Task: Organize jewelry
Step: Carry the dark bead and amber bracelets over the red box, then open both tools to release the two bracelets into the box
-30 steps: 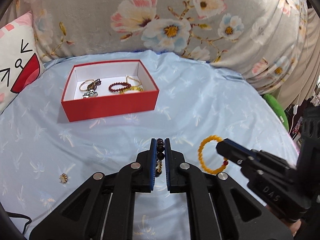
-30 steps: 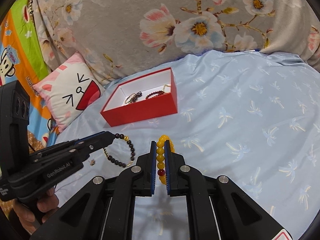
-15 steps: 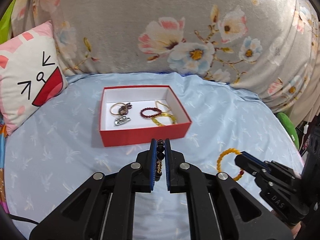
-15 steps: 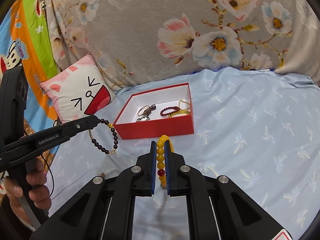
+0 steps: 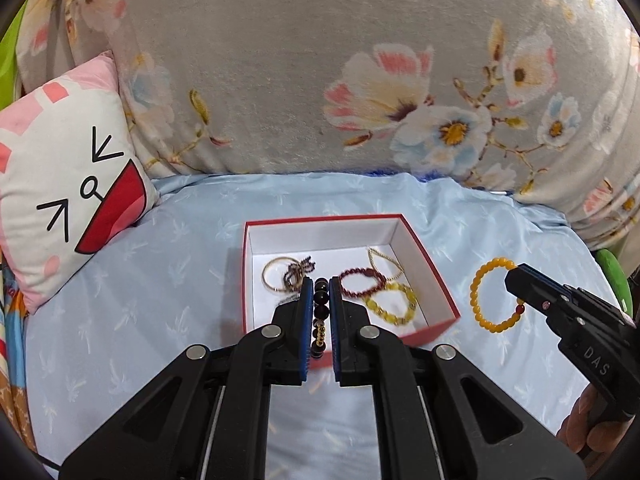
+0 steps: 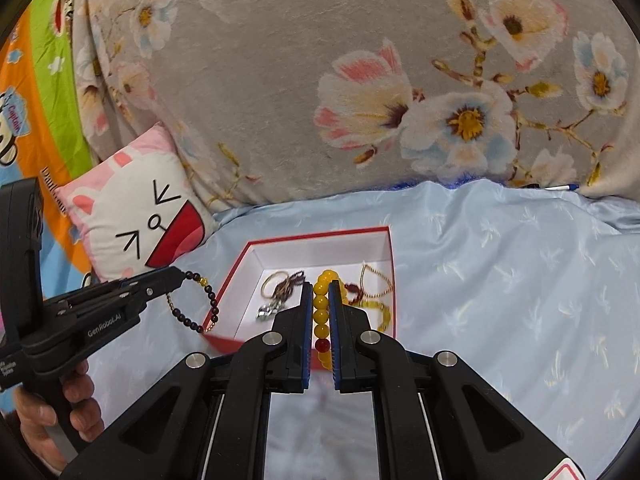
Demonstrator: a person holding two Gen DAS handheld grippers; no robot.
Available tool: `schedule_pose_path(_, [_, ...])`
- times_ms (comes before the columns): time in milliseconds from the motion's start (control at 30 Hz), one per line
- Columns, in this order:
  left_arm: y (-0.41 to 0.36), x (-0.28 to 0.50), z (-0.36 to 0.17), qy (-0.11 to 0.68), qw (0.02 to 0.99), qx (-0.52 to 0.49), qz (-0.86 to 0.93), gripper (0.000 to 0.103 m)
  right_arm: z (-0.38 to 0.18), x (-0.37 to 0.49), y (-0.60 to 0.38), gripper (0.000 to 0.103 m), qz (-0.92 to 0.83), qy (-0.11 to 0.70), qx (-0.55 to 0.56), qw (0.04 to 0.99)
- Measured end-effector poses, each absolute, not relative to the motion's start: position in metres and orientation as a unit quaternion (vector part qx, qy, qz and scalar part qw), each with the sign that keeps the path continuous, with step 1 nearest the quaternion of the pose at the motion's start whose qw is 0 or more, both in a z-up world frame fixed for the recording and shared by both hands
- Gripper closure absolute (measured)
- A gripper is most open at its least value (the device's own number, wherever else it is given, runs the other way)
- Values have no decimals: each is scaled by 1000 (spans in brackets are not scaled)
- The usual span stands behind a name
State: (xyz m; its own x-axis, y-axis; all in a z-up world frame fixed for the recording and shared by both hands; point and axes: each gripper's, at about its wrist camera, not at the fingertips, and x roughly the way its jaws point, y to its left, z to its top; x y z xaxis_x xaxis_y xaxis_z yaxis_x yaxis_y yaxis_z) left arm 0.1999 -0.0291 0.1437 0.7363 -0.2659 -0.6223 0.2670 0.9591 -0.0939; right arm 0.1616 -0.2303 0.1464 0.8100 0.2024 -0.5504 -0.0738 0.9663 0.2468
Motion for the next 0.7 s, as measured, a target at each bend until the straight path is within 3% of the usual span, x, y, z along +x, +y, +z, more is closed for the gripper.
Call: schedule_pose_path(700, [-36,274,73,406,906,-9,-119,95,69,250,-196,95,85,383,93,915])
